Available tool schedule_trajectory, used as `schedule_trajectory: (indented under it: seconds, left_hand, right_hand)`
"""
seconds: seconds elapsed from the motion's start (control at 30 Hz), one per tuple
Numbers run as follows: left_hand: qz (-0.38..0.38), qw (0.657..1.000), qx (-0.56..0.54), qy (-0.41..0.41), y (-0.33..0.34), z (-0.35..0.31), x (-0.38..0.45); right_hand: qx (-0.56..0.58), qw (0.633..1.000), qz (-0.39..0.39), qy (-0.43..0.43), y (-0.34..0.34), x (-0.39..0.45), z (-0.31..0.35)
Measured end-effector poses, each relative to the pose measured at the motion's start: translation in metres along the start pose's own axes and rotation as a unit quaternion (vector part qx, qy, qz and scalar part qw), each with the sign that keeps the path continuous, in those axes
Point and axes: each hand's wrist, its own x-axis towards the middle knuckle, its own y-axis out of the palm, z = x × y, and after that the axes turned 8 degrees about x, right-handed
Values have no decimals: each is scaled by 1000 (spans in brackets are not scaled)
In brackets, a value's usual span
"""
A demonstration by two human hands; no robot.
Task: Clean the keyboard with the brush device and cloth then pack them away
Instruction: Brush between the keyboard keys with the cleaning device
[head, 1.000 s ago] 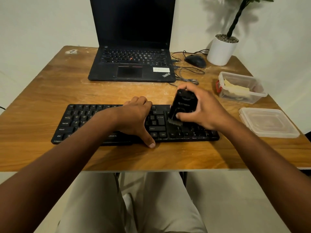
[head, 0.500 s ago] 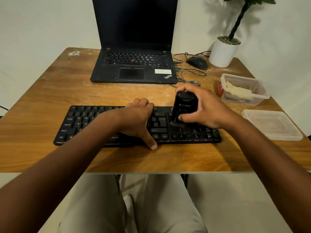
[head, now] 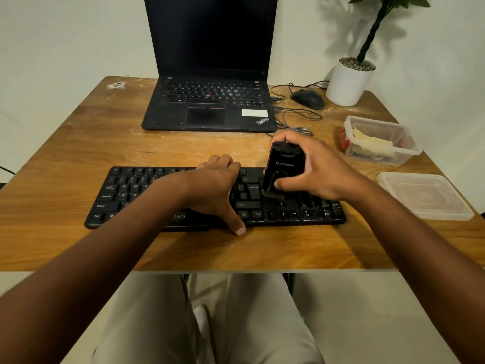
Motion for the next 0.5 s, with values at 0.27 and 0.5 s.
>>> schedule_trajectory:
  seconds: [0.27, 0.5]
  left_hand:
    - [-2, 1000, -7, 3, 1, 1, -1]
    - [-9, 1000, -6, 9, 5, 5, 2]
  right_hand:
    - [-59, 992, -111, -6, -17, 10, -9]
    - [3, 999, 32, 5, -3, -46, 5]
